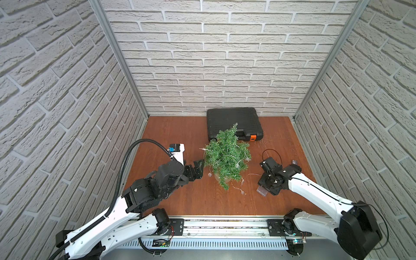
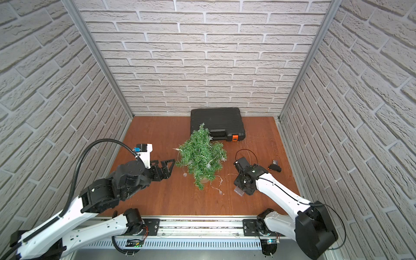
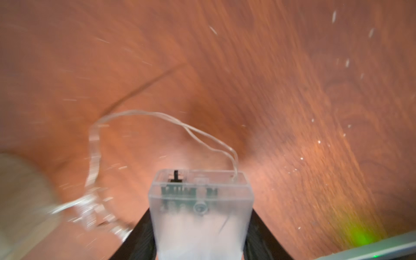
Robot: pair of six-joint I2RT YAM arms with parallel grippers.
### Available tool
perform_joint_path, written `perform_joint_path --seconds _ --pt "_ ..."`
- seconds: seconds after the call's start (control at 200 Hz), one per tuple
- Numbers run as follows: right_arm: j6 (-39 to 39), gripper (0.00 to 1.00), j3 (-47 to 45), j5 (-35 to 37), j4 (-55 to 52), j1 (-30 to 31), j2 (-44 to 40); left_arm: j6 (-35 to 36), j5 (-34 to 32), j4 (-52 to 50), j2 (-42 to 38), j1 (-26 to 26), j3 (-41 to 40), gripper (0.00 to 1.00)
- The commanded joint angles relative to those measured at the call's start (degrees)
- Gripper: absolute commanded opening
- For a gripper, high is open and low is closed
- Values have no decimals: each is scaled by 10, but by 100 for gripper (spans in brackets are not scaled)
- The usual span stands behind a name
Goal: Wrap string light around the christmas tree
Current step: Pick up the light string from the center of the board, then wrap the light string around the Christmas tree.
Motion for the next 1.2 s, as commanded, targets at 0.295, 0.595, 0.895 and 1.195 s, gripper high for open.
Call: perform_joint_path --seconds 0.295,0.595,0.895,1.195 --pt "-151 42 268 174 -162 4 -79 79 52 83 43 -14 55 94" --pt "-253 41 463 156 -154 4 -84 108 67 116 64 -23 93 92" --pt "-293 38 587 48 -138 4 -88 184 81 176 114 -91 151 89" --pt "-255 38 612 -139 -19 4 -81 220 79 207 150 -125 183 89"
